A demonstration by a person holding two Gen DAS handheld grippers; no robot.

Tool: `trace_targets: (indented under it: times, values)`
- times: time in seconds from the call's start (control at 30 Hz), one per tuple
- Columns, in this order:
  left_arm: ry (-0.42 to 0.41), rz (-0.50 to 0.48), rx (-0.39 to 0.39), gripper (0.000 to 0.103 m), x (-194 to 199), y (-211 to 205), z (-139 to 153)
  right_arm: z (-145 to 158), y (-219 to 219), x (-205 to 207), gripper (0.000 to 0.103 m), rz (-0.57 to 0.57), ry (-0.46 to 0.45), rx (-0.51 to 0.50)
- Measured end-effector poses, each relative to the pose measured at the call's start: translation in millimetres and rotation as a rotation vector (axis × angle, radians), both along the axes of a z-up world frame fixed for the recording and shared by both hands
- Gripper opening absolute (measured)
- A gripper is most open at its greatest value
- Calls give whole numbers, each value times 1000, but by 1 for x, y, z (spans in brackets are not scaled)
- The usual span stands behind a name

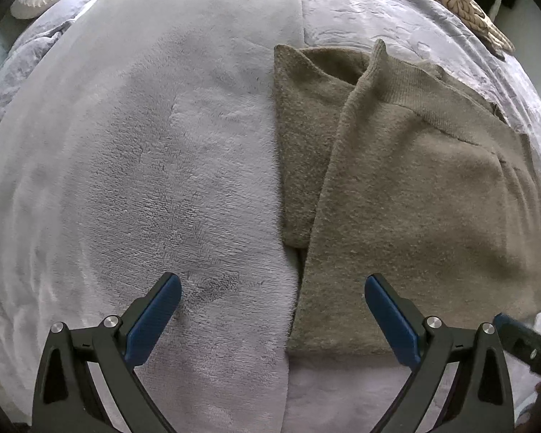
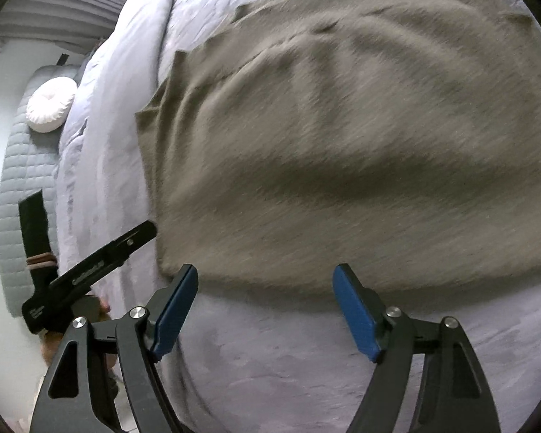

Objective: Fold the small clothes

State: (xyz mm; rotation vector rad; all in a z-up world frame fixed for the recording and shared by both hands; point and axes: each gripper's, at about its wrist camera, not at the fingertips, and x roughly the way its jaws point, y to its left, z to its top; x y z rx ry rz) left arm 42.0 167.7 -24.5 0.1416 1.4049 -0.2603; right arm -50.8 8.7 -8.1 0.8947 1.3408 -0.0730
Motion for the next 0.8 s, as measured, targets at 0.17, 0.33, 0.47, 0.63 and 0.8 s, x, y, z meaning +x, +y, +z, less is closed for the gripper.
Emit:
trace_targets:
  times: [0.17, 0.33, 0.47, 0.63, 0.8]
  values:
    - [3, 5, -5, 102, 3, 12, -6, -11, 10, 2, 80, -24, -6, 105]
    - [7, 6, -10, 102, 6, 18, -9, -25, 23, 4, 80, -64, 15, 193]
    - [14, 13, -29, 102, 8, 29, -13, -36, 33, 7, 80, -90, 13, 262]
    - [24, 34, -93, 102, 15, 54, -24, -57, 44, 9, 80, -191, -28, 407]
    - [46, 59, -179, 102, 25, 75, -22, -75, 57, 13, 80, -294, -60, 501]
